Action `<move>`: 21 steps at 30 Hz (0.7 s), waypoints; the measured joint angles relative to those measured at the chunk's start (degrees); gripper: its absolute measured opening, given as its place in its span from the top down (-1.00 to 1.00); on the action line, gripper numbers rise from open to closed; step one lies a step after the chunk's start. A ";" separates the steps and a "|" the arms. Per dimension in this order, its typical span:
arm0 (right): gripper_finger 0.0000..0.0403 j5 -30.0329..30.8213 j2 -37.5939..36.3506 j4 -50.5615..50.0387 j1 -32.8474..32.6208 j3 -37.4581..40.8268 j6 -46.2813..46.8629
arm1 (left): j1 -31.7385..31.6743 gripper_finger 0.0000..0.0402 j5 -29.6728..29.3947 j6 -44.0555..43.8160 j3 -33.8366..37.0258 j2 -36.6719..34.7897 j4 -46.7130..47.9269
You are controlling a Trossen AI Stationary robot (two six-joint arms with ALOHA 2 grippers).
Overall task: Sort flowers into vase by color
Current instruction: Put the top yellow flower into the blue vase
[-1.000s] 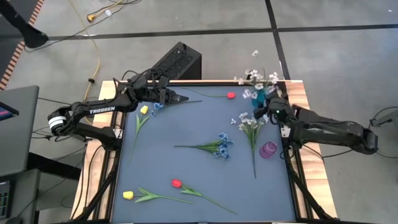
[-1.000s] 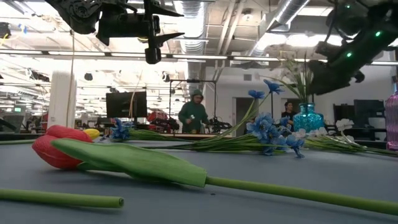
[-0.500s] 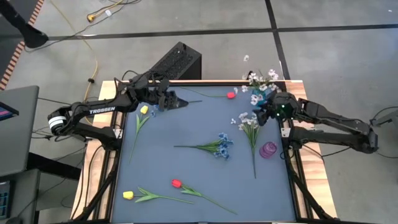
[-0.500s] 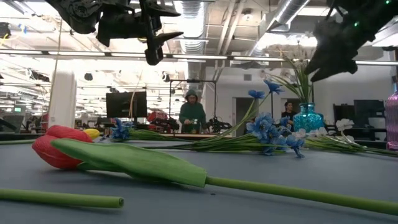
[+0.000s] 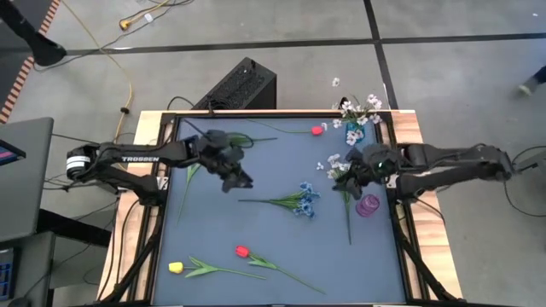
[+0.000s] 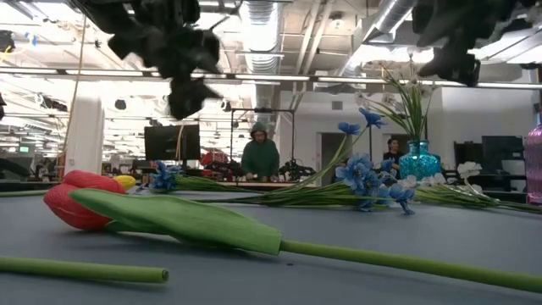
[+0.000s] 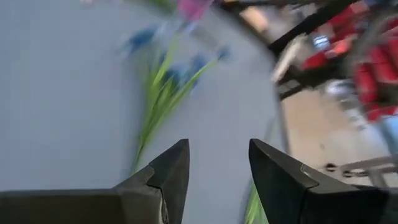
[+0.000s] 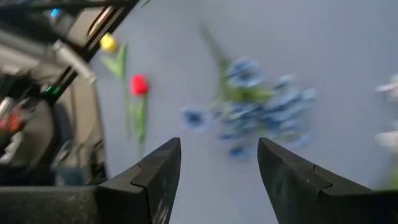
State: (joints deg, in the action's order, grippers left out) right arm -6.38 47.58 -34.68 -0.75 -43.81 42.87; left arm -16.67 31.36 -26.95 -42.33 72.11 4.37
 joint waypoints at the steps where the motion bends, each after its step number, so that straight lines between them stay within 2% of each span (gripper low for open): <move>1: -0.19 0.02 1.43 0.59 -2.11 -0.55 1.37 | 0.59 0.25 -2.14 -1.34 0.00 -0.40 3.37; 5: -0.19 1.09 7.47 1.25 -9.00 -3.18 5.21 | 2.72 0.25 -12.84 -1.56 0.02 -3.02 19.15; 10: -0.19 3.72 14.38 3.53 -13.12 -5.29 4.67 | 5.22 0.25 -35.57 -3.01 0.02 -8.22 41.56; 12: -0.19 3.68 16.85 6.20 -13.45 -5.40 3.67 | 5.41 0.25 -41.32 -5.50 0.02 -9.91 46.72; 18: -0.19 3.47 22.73 16.24 -13.43 -5.40 -0.83 | 3.47 0.25 -44.14 -8.34 0.39 -11.58 53.82; 21: -0.19 3.43 24.63 19.44 -13.38 -5.42 -2.26 | 2.54 0.25 -42.73 -10.85 2.96 -12.17 56.83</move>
State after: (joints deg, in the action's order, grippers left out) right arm -2.95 72.20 -15.24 -14.13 -49.23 40.61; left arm -14.14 -11.36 -37.81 -39.36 59.94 61.19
